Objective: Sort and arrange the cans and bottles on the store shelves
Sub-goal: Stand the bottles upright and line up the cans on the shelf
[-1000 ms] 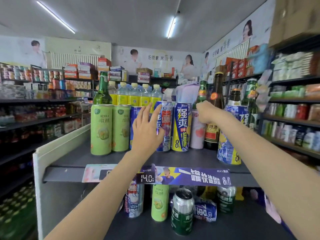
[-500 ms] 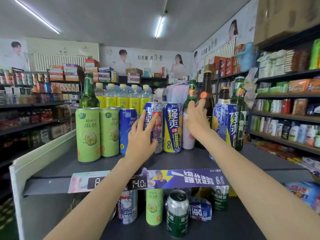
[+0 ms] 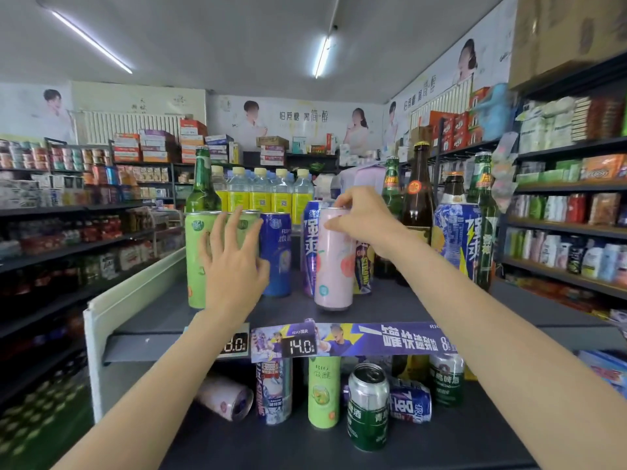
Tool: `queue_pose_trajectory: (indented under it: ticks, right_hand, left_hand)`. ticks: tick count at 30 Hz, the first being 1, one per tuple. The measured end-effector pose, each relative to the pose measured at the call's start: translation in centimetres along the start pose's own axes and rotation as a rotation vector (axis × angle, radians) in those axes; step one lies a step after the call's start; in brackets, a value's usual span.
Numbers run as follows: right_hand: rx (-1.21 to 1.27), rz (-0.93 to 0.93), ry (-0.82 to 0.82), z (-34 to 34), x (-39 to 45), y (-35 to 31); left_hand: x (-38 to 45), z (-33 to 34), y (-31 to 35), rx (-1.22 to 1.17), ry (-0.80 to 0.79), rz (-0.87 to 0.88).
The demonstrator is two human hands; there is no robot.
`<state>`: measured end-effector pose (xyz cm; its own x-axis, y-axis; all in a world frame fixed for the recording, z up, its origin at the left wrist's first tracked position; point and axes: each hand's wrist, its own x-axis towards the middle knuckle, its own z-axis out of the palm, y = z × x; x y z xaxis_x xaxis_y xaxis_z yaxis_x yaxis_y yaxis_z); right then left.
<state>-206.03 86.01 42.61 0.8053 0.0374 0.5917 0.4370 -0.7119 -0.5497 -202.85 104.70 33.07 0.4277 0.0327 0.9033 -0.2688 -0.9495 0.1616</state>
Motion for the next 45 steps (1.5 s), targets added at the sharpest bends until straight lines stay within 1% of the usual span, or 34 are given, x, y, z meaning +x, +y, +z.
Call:
queue_pose_trajectory:
  ticks: [3, 5, 8, 11, 14, 16, 19, 22, 25, 27, 28, 30, 32, 34, 35, 36, 37, 40, 42, 45]
  right_hand:
    - [0.023, -0.038, -0.056, 3.1, 0.4, -2.1]
    - [0.016, -0.089, -0.097, 4.9, 0.9, -3.0]
    - [-0.039, -0.184, -0.170, 6.1, 1.7, -3.7]
    - [-0.085, -0.226, -0.168, 6.1, 2.0, -3.2]
    - [-0.175, -0.266, -0.143, 4.8, 1.3, -2.1]
    - [-0.191, -0.302, -0.112, 3.2, 0.2, -1.4]
    - [-0.232, -0.316, 0.008, -0.4, -1.7, 0.9]
    - [-0.267, -0.317, 0.136, -4.3, -2.8, 3.0]
    - [-0.252, -0.270, 0.242, -8.6, -3.6, 5.6]
    - [-0.238, -0.235, 0.305, -11.1, -3.7, 7.5]
    - [-0.231, -0.212, 0.325, -12.3, -3.7, 8.5]
    - [-0.215, -0.147, 0.335, -14.3, -3.3, 10.9]
    - [-0.175, -0.068, 0.310, -15.8, -2.7, 13.5]
    - [-0.090, 0.012, 0.257, -16.5, -2.0, 16.1]
    - [-0.044, 0.044, 0.222, -16.6, -1.6, 17.3]
    - [0.000, 0.064, 0.186, -16.6, -1.3, 18.4]
    - [0.052, 0.070, 0.151, -16.6, -1.0, 19.4]
    - [0.210, 0.055, 0.005, -15.7, -0.1, 20.9]
    - [0.233, 0.012, -0.091, -14.7, 0.6, 21.3]
    - [0.227, -0.042, -0.157, -13.1, 1.1, 21.6]
  left_hand:
    - [-1.0, -1.0, -2.1, 0.042, -0.024, -0.099]
    - [-1.7, -1.6, -3.1, -0.016, -0.072, -0.169]
    - [-2.4, -2.4, -3.9, -0.160, -0.131, -0.143]
    - [-2.7, -2.7, -4.2, -0.210, -0.113, -0.144]
    - [-3.1, -2.8, -3.5, -0.212, -0.045, -0.167]
    - [-2.9, -2.8, -2.5, -0.235, -0.001, -0.162]
    - [-2.2, -2.4, 0.3, -0.274, 0.050, -0.080]
    - [-1.1, -1.4, 3.6, -0.363, 0.033, -0.042]
    - [-0.4, 0.0, 8.0, -0.417, 0.000, 0.004]
    - [0.0, 1.0, 11.0, -0.447, 0.019, 0.057]
    - [0.1, 1.5, 12.5, -0.478, 0.022, 0.079]
    - [0.3, 2.1, 15.6, -0.579, -0.053, 0.117]
    - [0.2, 2.6, 18.6, -0.734, -0.245, 0.106]
    - [0.3, 2.9, 21.6, -0.903, -0.487, -0.018]
    - [0.4, 3.2, 22.8, -0.947, -0.563, -0.086]
    - [0.4, 3.8, 23.6, -0.945, -0.597, -0.126]
    - [0.4, 4.4, 24.2, -0.916, -0.600, -0.145]
    - [0.2, 5.7, 24.6, -0.882, -0.541, -0.210]
    - [0.0, 5.7, 24.7, -0.854, -0.480, -0.250]
    - [-0.1, 5.4, 25.2, -0.766, -0.379, -0.287]
